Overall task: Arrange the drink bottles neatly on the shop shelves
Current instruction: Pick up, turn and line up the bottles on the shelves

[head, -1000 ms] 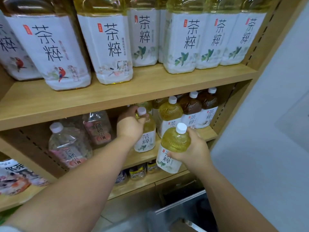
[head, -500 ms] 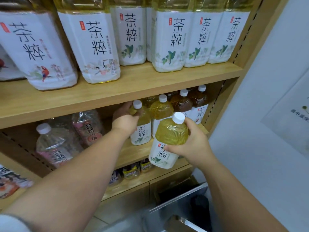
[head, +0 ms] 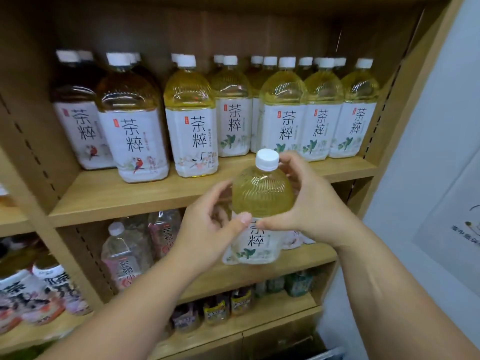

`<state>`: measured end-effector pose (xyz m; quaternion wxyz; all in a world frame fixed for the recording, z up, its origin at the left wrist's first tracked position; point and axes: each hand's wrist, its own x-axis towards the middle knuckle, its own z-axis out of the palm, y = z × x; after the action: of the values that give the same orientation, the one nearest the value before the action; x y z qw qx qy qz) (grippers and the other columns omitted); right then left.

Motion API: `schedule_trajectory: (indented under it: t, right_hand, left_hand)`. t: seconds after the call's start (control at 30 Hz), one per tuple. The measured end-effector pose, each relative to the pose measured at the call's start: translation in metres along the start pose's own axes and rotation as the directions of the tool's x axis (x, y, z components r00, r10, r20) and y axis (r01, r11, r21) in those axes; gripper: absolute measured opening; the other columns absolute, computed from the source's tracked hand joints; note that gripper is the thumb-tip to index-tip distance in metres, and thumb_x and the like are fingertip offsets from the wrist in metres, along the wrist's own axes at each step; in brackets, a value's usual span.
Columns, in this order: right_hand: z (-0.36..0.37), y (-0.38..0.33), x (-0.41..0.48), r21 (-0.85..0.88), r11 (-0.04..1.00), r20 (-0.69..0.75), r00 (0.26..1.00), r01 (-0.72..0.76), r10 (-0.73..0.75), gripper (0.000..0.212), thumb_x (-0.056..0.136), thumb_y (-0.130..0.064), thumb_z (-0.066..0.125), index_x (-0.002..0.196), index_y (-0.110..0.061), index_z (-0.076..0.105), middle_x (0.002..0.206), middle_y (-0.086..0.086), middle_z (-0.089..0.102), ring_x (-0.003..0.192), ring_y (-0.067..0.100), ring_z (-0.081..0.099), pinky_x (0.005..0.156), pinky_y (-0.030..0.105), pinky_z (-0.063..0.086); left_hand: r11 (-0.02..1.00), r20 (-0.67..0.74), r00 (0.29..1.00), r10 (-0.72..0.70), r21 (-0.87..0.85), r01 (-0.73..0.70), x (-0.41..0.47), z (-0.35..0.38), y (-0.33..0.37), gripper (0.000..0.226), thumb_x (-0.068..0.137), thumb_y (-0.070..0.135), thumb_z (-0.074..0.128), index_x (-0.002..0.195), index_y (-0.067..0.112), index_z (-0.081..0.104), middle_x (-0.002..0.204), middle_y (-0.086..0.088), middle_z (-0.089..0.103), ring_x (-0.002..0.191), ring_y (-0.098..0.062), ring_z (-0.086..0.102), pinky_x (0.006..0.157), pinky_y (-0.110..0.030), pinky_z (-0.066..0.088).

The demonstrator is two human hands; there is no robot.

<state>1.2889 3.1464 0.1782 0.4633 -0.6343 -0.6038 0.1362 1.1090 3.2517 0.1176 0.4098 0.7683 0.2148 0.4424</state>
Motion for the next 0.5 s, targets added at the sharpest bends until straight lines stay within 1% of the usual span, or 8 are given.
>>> schedule_trajectory:
  t: [0.07,0.13,0.17,0.23,0.33,0.4,0.43,0.5]
  right_hand:
    - [-0.013,-0.021,0.013,-0.018,0.997,0.009,0.998,0.070,-0.070,0.090,0.052,-0.035,0.101,0.124,-0.044,0.048,0.118,-0.016,0.062,0.105,0.001,0.065,0.091,0.035,0.058]
    - [-0.024,-0.037,0.026,-0.009,0.992,-0.017,0.991,0.129,-0.130,0.092,0.053,-0.036,0.101,0.126,-0.040,0.046,0.117,-0.014,0.063,0.105,0.003,0.066,0.091,0.036,0.059]
    - [-0.029,-0.043,0.034,-0.004,0.988,-0.034,0.987,0.155,-0.155,0.092,0.053,-0.036,0.100,0.126,-0.038,0.045,0.118,-0.012,0.064,0.106,0.005,0.067,0.091,0.037,0.059]
    - [-0.036,-0.049,0.051,-0.004,0.981,-0.062,0.979,0.194,-0.193,0.091,0.053,-0.039,0.100,0.125,-0.036,0.044,0.118,-0.006,0.066,0.106,0.009,0.069,0.090,0.041,0.060]
    - [-0.043,-0.053,0.072,0.006,0.979,-0.058,0.978,0.202,-0.201,0.092,0.051,-0.038,0.100,0.124,-0.038,0.044,0.119,-0.004,0.067,0.106,0.011,0.068,0.090,0.042,0.060]
    - [-0.046,-0.055,0.080,-0.001,0.977,-0.026,0.977,0.213,-0.213,0.091,0.051,-0.037,0.100,0.123,-0.041,0.045,0.121,-0.008,0.064,0.110,0.008,0.066,0.092,0.041,0.060]
    - [-0.046,-0.057,0.084,-0.009,0.974,-0.019,0.973,0.228,-0.228,0.090,0.052,-0.035,0.101,0.122,-0.043,0.045,0.121,-0.010,0.063,0.111,0.007,0.065,0.093,0.040,0.059]
    - [-0.047,-0.059,0.092,-0.006,0.968,-0.036,0.967,0.252,-0.252,0.090,0.054,-0.034,0.101,0.125,-0.041,0.046,0.121,-0.010,0.063,0.111,0.006,0.065,0.093,0.038,0.059]
  left_hand:
    - [0.999,0.018,0.999,0.041,-0.002,-0.041,0.013,-0.005,0.025,0.066,0.074,0.048,0.070,0.135,0.058,0.047,0.123,0.030,0.062,0.070,-0.019,0.058,0.068,-0.038,0.055]
    - [0.998,0.011,0.999,0.051,-0.025,-0.051,0.027,-0.010,0.040,0.079,0.077,0.041,0.076,0.149,0.038,0.044,0.136,0.022,0.059,0.101,-0.015,0.067,0.088,-0.043,0.060]
    - [0.998,-0.001,0.998,0.057,-0.029,-0.057,0.035,-0.012,0.046,0.081,0.079,0.037,0.078,0.152,0.031,0.042,0.140,0.018,0.057,0.118,-0.011,0.063,0.098,-0.042,0.057]
    - [0.997,-0.011,0.998,0.067,-0.047,-0.068,0.051,-0.016,0.055,0.080,0.082,0.038,0.079,0.152,0.030,0.041,0.141,0.016,0.057,0.130,-0.007,0.057,0.106,-0.042,0.052]
    - [0.990,0.001,1.000,0.026,-0.137,-0.025,0.069,-0.021,0.059,0.073,0.082,0.034,0.083,0.145,0.034,0.047,0.136,0.010,0.061,0.115,-0.019,0.068,0.098,-0.052,0.056]
    - [0.985,-0.007,0.999,0.035,-0.167,-0.036,0.078,-0.026,0.058,0.074,0.080,0.026,0.084,0.145,0.030,0.048,0.136,0.006,0.061,0.090,-0.030,0.067,0.090,-0.061,0.057]
    - [0.984,-0.010,0.998,0.058,-0.165,-0.059,0.082,-0.028,0.059,0.074,0.081,0.023,0.083,0.146,0.029,0.047,0.138,0.005,0.060,0.080,-0.031,0.062,0.085,-0.062,0.058]
    - [0.983,-0.008,0.996,0.092,-0.161,-0.092,0.093,-0.032,0.060,0.074,0.084,0.018,0.081,0.148,0.027,0.045,0.141,0.004,0.058,0.076,-0.019,0.062,0.082,-0.055,0.059]
